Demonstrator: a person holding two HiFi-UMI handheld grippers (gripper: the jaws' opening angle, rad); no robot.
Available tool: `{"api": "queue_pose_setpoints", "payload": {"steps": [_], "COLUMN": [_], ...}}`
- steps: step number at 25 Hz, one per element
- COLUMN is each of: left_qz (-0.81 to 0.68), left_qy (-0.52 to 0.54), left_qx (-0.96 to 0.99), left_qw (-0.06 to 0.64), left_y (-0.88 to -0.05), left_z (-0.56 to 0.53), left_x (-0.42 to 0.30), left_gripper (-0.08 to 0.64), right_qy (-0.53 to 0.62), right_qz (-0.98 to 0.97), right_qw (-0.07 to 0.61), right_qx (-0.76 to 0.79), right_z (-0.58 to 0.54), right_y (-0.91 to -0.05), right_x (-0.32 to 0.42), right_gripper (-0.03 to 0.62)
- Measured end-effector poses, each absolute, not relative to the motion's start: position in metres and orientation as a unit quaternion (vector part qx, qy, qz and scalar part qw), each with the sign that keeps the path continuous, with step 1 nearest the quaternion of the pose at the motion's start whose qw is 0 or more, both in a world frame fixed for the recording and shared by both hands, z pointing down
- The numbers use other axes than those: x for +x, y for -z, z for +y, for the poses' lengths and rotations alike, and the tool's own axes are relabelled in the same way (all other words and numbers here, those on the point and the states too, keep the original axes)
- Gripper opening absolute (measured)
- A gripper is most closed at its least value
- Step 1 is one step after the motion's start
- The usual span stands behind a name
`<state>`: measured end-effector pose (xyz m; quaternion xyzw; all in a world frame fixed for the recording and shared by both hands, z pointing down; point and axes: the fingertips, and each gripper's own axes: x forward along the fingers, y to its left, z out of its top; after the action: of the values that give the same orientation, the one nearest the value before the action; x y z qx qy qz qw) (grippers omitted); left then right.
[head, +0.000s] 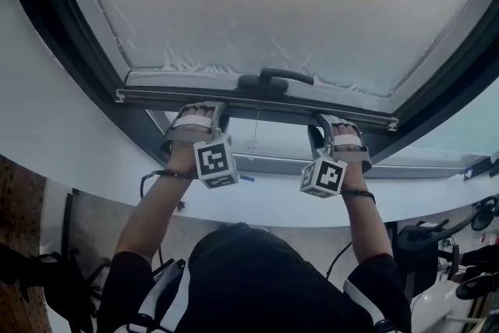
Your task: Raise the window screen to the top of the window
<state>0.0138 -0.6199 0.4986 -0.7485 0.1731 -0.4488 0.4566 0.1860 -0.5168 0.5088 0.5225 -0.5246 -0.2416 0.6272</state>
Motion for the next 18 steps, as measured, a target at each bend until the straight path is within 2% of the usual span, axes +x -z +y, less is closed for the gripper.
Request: {"api": "queue_pose_setpoints", "payload": {"steps": [5,16,18], "left_qz": [0.160,0.171,0.183], "left_qy": [0.450,0.411,0.407], "left_qx": [-0.758,-0.778,-0.783], "left_qw": [0.445,0.443,0.434], "left_y": [-0.493,-0.440,-0.428], "left_z": [-0.619,-0.623,-0.624], "left_x": [0.013,0.018,0.018], "left_gripper": [0.130,0.129,0.094], "right_qy": [0.236,0.259,0.266], "right_qz": [-0.522,-0.522,-0.518], "right_qw": [0.625,0.565,0.557], "right_qx": [0.530,0.585,0.593], "right_z": [-0.517,-0.523,-0.523], "right_y": [-0.504,-0.450,-0.438], "right_x": [0.187,0.187,0.188], "right_gripper": [0.166,0.183,0.172]}}
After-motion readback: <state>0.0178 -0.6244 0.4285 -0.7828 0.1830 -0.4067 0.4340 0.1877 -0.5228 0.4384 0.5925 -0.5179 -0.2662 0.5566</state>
